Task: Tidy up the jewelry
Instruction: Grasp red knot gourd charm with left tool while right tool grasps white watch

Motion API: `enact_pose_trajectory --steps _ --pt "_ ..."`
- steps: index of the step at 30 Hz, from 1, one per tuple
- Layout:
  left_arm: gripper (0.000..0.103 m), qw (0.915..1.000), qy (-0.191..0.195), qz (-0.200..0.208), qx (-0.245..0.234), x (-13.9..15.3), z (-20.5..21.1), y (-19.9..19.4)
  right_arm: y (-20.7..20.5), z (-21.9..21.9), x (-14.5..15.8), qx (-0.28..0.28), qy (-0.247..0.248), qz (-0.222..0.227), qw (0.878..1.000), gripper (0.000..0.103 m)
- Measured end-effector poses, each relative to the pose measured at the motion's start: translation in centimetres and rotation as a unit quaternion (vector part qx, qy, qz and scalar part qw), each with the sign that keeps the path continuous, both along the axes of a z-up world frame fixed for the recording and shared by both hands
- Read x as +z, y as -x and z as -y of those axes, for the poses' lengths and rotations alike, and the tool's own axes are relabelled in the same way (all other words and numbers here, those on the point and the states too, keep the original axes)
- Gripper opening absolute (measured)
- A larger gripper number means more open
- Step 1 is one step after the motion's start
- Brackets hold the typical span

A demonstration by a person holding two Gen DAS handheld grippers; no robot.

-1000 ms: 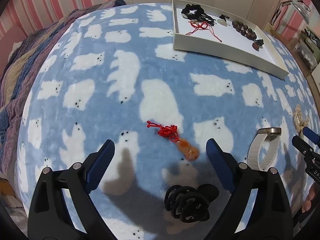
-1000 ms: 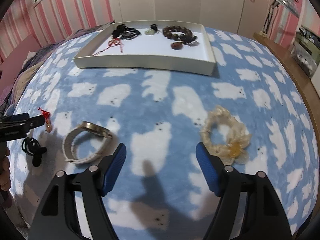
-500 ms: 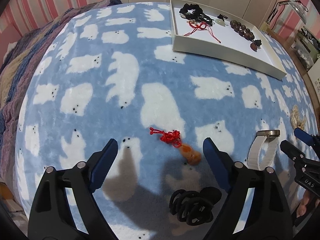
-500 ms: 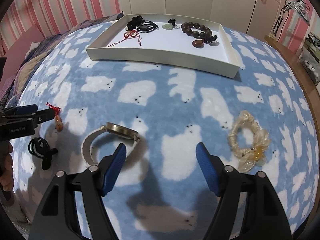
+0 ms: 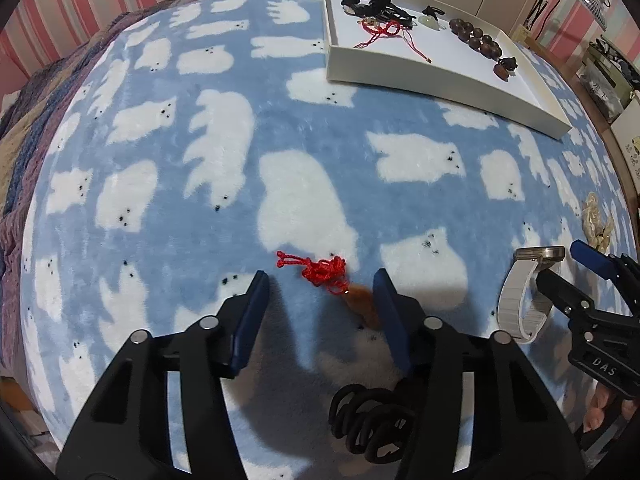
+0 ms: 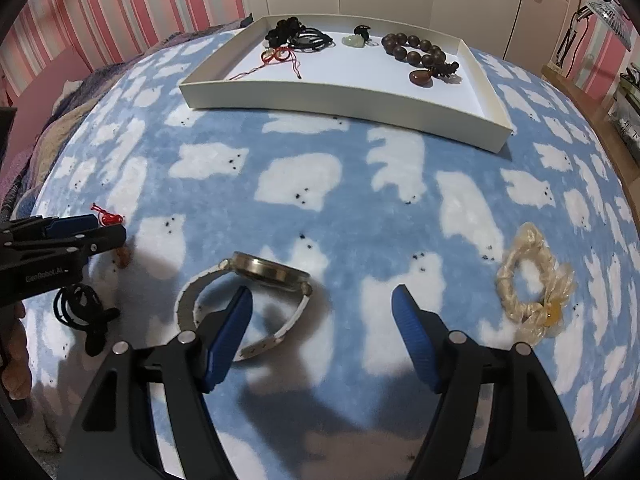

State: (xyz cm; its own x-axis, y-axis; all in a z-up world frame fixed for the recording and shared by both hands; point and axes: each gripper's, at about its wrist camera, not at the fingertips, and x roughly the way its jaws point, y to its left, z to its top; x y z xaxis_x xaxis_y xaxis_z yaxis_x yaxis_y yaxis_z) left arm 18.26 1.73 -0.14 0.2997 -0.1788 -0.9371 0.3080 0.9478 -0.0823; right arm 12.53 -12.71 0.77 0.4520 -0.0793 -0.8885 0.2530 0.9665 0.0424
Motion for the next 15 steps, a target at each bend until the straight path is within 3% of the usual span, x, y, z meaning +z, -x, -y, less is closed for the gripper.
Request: enact_pose_trajectory --steps 4,8,11,15 --pt "0.037 0.9999 -0.01 0.005 0.005 -0.1 -0.1 -0.3 -0.3 0.1 -0.6 -0.002 -0.001 -0.006 1.0 0.071" --pt "0.034 0.9999 -0.014 0.006 0.007 0.0 -0.1 -0.2 -0.7 -0.1 -1.1 0.004 -0.003 -0.013 1.0 0.057" --pt "0.026 0.9998 -0.017 0.007 0.008 0.1 -0.3 -0.3 -0.8 -0.3 -1.1 0.008 -0.002 -0.011 1.0 0.052" --pt "0.017 0.9998 -0.019 0.008 0.008 0.1 -0.2 -0.2 -0.9 -0.4 -1.0 0.016 -0.004 -0.008 1.0 0.035"
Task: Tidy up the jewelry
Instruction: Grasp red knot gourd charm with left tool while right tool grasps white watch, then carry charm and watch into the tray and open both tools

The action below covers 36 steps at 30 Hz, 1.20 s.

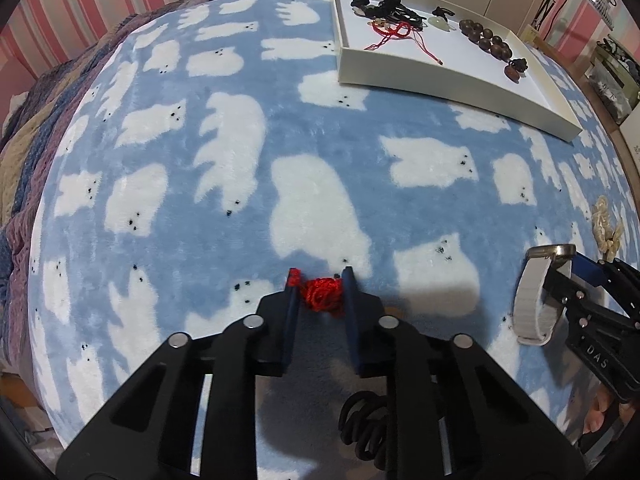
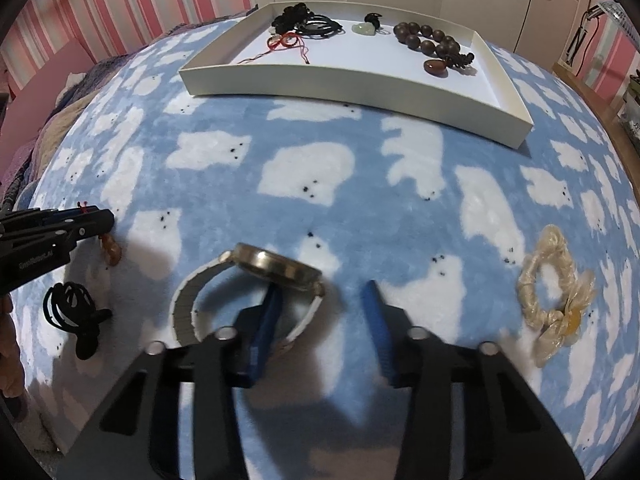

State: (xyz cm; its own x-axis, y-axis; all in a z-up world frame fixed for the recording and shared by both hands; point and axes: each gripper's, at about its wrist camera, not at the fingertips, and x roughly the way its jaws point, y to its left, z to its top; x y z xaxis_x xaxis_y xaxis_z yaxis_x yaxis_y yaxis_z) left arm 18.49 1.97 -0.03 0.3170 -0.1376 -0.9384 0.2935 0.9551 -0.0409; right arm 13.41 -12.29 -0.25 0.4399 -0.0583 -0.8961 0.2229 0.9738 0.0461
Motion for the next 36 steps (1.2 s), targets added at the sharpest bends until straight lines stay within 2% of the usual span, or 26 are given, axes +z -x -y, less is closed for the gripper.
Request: enact_pose_trajectory --steps 1,3,5,11,15,23,29,36 --pt "0.016 1.0 0.0 0.0 0.001 0.0 0.0 0.0 0.0 0.0 0.0 0.002 0.0 0.001 1.0 0.033" --pt "0.013 1.0 -0.002 0.001 0.002 0.1 0.0 0.1 0.0 0.0 0.1 0.006 -0.006 0.003 1.0 0.021" --pt "0.011 1.0 -0.002 0.002 0.003 0.2 -0.1 0.1 0.0 0.2 0.1 0.008 -0.011 0.004 1.0 0.016" --pt "0.008 0.9999 -0.008 0.01 0.008 0.6 -0.1 0.3 -0.2 0.9 0.3 0.017 -0.029 0.01 0.999 0.008" --pt "0.008 0.9997 -0.009 0.022 0.012 1.5 0.1 0.2 -0.2 1.4 0.6 0.023 -0.039 0.018 0.999 0.007" --pt "0.008 0.9993 0.016 0.033 0.009 3.5 1.2 -0.3 -0.4 3.4 1.6 0.021 -0.043 0.043 0.998 0.006" --pt "0.007 0.9987 0.031 0.04 -0.011 5.0 3.4 -0.5 -0.7 5.8 2.4 0.01 -0.041 0.062 0.997 0.006" --pt "0.007 0.996 0.054 0.06 -0.04 8.0 6.8 -1.5 -2.0 9.6 4.4 -0.008 -0.039 0.095 0.995 0.006"
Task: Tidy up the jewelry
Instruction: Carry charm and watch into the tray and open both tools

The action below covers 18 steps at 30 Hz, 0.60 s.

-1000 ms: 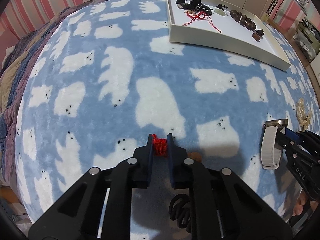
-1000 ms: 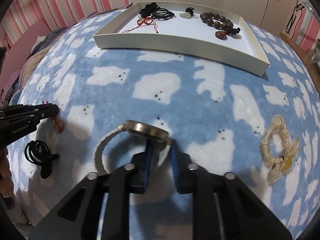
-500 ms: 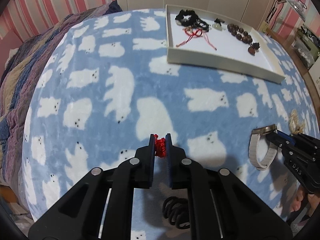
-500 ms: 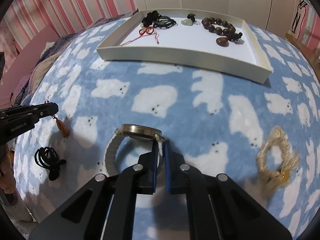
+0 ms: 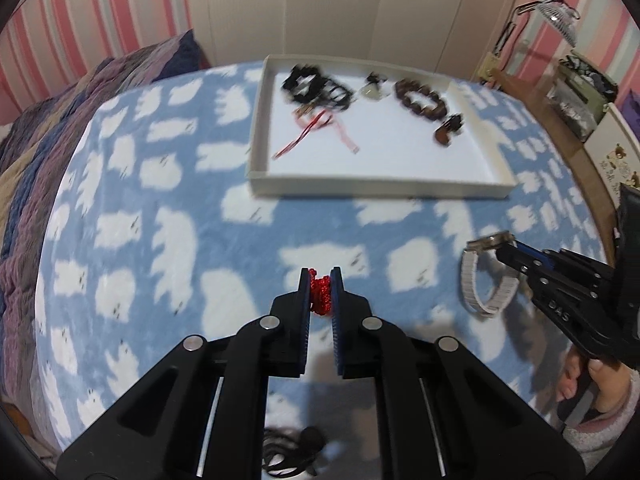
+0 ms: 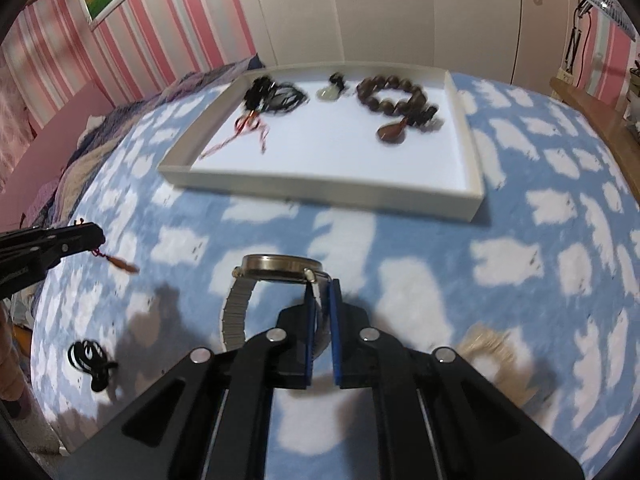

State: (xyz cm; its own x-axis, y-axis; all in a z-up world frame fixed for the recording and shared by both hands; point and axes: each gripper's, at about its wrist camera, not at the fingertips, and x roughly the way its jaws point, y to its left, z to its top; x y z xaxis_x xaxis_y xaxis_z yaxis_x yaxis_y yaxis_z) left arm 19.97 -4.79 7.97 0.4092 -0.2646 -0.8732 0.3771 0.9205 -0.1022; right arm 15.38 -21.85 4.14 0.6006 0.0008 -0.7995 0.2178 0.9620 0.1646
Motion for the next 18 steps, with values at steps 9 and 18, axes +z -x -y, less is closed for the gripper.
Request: enact_pose_trajectory --steps 9,18 --pt "0.007 0.9991 0.033 0.022 -0.018 4.0 4.7 -5.6 -5.4 4.2 3.8 -0.03 0.014 0.031 0.999 0.006" --pt "0.007 1.0 -0.003 0.006 -0.006 -0.1 8.9 -14.0 -14.0 5.7 1.9 -0.043 0.003 0.001 0.999 0.006"
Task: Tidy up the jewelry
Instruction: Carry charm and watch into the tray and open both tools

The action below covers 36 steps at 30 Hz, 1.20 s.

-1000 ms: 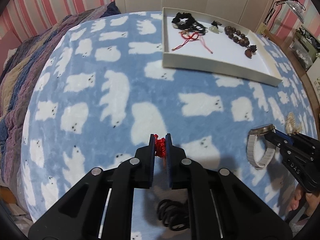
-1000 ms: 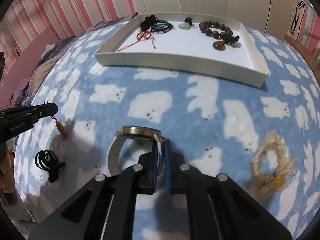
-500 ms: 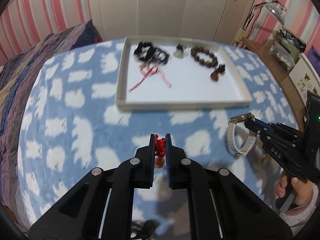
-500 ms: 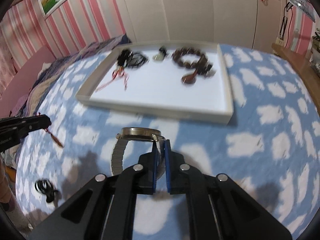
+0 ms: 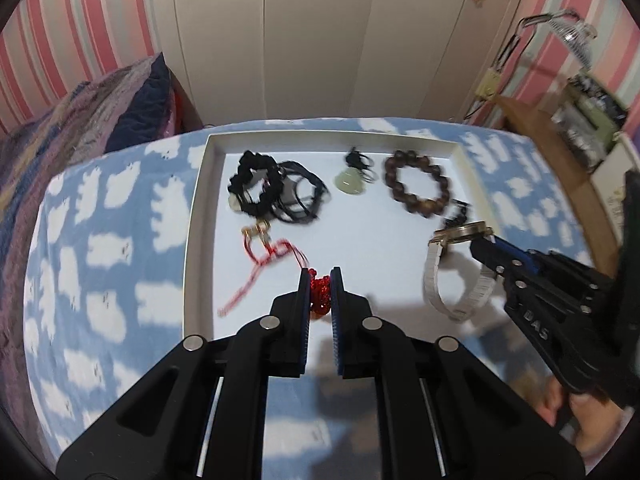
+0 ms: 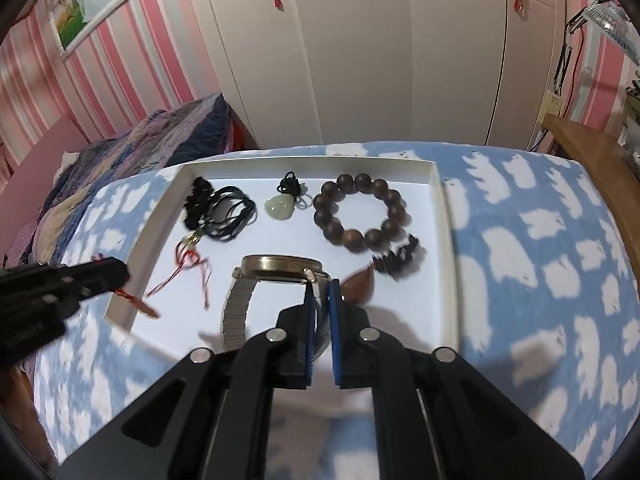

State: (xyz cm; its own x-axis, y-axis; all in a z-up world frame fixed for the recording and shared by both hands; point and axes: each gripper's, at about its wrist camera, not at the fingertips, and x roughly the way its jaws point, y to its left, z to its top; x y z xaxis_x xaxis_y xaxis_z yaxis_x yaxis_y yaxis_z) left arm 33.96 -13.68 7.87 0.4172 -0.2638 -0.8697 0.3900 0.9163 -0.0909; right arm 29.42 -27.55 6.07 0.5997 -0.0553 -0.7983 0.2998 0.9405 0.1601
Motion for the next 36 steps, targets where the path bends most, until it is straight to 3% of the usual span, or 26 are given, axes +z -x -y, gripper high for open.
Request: enact_pose_trajectory --steps 6,12,24,32,34,35,36 --pt "0.007 0.9995 -0.028 -0.011 0.009 -3.7 1.4 -4.2 -4.1 0.4 -2.6 -0.014 0.003 -0.025 1.0 0.006" --pt "0.007 0.9991 -0.042 0.002 0.01 -5.3 1.7 -5.5 -5.7 0.8 -4.3 -0.023 0.008 -0.033 0.999 0.006" --pt "0.01 0.9984 -0.052 -0.002 0.021 -7.4 1.1 -6.3 -5.9 0.5 -4.1 -0.01 0.023 -0.027 0.999 0.009" --pt "0.03 0.9981 -0.053 0.011 0.028 -6.2 -0.5 -4.7 -5.3 0.4 -3.1 0.0 0.019 -0.018 1.0 0.01" --pt "0.036 0.9982 -0.049 0.015 0.031 -5.4 -1.2 -4.2 -4.9 0.5 -2.2 0.0 0.024 -0.009 1.0 0.023" --pt "0.039 0.9982 -0.046 0.019 0.034 -4.8 -1.6 -3.8 -4.7 0.5 -1.7 -0.003 0.027 -0.003 1.0 0.039" --pt "0.046 0.9982 -0.042 0.023 0.037 -4.2 -1.9 -3.5 -4.4 0.4 -1.2 -0.005 0.031 0.004 0.999 0.046"
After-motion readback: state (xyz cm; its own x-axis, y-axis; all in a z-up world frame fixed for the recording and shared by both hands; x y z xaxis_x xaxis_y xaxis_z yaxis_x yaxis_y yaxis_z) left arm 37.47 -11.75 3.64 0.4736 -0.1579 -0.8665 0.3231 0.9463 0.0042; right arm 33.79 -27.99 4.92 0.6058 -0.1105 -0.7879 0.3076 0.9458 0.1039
